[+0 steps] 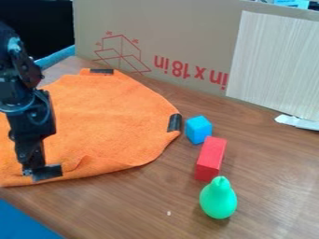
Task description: Fold the cloth from bottom right to the top left
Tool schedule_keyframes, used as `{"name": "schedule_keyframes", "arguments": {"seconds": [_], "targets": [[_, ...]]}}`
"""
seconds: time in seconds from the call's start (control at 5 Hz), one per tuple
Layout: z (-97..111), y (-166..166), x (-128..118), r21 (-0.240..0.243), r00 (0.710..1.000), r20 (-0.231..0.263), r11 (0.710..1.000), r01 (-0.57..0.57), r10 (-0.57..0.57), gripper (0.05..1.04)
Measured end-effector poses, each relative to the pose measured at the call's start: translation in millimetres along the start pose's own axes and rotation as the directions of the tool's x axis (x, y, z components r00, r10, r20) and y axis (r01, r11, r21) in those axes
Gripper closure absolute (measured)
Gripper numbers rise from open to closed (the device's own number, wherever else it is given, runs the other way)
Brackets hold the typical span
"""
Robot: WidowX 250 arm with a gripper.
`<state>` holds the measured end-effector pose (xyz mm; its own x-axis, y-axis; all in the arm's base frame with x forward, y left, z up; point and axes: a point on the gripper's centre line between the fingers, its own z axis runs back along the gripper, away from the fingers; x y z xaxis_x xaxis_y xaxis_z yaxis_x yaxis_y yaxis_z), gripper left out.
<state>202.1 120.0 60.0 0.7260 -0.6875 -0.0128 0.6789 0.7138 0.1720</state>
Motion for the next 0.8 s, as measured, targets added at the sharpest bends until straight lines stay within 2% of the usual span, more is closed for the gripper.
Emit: {"name": "schedule_keyframes", "arguments": {"seconds": [0.2,0.4,0.6,0.8], "targets": [[10,-7,-2,-0.028,1.0,0.021,0.999,0.017,-0.017,0.621],[15,-13,-3,-0.057,0.999,0.027,0.998,0.038,-0.036,0.305],[13,-10,-6,-0.032,0.999,0.007,0.999,0.033,-0.033,0.086],[4,-11,-6,-0.018,0.999,-0.014,0.999,0.038,-0.038,0.081]]}}
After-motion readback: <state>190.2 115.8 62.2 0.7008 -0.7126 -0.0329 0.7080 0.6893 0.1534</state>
